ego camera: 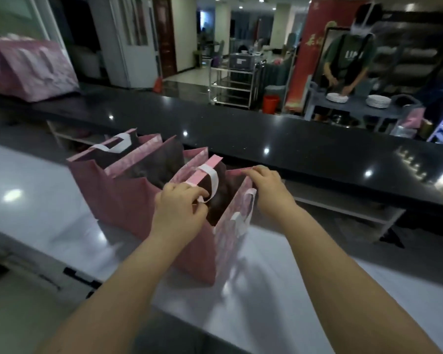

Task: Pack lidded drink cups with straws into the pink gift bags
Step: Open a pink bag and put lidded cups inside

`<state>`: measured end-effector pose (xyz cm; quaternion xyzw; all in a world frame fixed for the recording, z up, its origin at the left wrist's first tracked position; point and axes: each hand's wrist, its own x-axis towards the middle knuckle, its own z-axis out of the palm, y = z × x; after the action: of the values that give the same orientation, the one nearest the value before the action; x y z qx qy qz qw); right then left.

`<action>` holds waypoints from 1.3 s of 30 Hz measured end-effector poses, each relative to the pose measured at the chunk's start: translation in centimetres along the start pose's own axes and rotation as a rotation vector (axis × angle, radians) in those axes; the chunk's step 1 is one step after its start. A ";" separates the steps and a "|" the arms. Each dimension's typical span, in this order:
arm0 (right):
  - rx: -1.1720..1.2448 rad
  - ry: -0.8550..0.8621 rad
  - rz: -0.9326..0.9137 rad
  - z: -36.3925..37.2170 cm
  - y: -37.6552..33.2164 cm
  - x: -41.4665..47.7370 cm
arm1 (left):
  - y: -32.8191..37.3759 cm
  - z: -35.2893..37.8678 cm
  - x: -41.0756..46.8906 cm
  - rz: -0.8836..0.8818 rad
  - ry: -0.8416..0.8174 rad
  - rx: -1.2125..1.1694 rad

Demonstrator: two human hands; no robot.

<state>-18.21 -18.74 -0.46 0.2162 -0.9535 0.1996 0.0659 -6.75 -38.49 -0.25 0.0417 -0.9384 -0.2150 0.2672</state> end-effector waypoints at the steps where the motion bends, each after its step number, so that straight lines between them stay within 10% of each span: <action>1: -0.025 -0.041 0.015 0.1 0.0 0.7 | -0.1 0.1 -1.1 0.000 0.041 -0.004; 7: -0.254 -0.013 0.004 1.9 1.1 1.6 | -0.8 2.4 -6.2 -0.046 -0.028 -0.115; 19: 0.367 0.292 0.066 0.9 3.1 -12.6 | -1.9 5.3 -6.0 -0.186 0.013 -0.775; 26: 0.912 0.275 0.447 3.3 5.2 -16.8 | -4.3 9.1 -9.2 -0.360 -0.039 -0.858; 39: 0.947 0.642 0.827 8.9 3.4 -18.8 | -4.8 12.2 -8.0 -0.362 -0.269 -1.023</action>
<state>-3.19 -12.37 -13.76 -0.2281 -0.7017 0.6554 0.1614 -6.41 -36.66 -15.53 0.0392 -0.7182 -0.6889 0.0903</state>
